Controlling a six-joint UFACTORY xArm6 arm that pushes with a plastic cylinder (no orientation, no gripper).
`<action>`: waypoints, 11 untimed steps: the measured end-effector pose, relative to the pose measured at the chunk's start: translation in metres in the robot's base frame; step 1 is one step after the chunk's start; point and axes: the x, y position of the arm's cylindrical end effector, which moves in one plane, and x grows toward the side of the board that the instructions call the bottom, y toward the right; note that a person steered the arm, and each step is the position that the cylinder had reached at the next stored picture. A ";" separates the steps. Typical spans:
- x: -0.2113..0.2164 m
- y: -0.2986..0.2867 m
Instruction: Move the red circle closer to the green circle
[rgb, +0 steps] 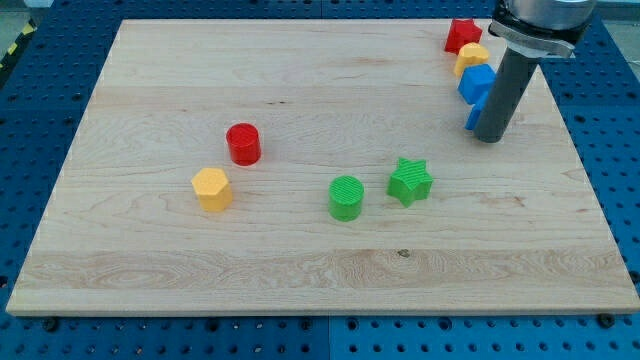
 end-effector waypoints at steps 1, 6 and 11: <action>0.000 -0.047; 0.004 -0.355; 0.015 -0.235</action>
